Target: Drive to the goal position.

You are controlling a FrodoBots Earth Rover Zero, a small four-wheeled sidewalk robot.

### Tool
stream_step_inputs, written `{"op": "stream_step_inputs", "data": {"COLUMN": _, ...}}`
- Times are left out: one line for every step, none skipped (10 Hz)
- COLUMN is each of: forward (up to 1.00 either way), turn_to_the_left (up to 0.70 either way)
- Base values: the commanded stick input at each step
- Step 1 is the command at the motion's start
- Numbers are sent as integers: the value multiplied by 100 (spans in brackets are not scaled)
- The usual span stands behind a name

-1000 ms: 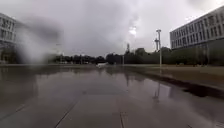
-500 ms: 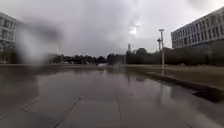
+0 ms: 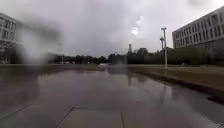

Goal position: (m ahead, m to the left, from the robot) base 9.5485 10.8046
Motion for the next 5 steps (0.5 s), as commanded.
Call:
{"op": "stream_step_inputs", "data": {"forward": 70, "turn_to_the_left": 0}}
{"op": "stream_step_inputs", "data": {"forward": 70, "turn_to_the_left": 0}}
{"op": "stream_step_inputs", "data": {"forward": 70, "turn_to_the_left": 0}}
{"op": "stream_step_inputs", "data": {"forward": 70, "turn_to_the_left": 0}}
{"op": "stream_step_inputs", "data": {"forward": 70, "turn_to_the_left": 0}}
